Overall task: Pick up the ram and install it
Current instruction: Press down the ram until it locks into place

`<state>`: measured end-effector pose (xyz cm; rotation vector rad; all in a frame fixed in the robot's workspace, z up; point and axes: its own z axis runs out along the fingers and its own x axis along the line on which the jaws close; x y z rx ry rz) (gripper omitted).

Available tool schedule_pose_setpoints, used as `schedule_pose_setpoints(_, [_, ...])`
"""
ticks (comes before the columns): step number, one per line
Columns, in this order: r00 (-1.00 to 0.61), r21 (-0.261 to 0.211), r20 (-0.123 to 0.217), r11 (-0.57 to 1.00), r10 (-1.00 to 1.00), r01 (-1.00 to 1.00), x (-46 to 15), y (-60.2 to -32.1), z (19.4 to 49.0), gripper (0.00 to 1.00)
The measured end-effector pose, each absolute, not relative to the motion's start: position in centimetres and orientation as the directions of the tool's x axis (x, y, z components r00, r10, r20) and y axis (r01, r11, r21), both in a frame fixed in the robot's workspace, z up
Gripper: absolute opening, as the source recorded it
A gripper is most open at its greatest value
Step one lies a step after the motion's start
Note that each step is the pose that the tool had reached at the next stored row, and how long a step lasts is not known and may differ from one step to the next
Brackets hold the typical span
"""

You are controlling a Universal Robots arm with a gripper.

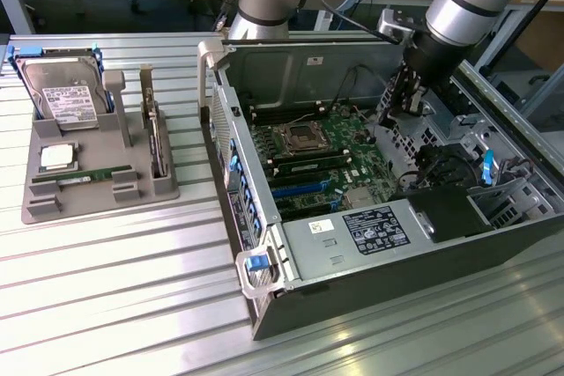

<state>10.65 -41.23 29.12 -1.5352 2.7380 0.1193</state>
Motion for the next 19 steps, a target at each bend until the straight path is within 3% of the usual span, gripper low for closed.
schedule_pose_setpoints(19, [-0.696,0.066,-0.037,0.693,-0.717,-0.718,10.65,-41.23,29.11,0.1])
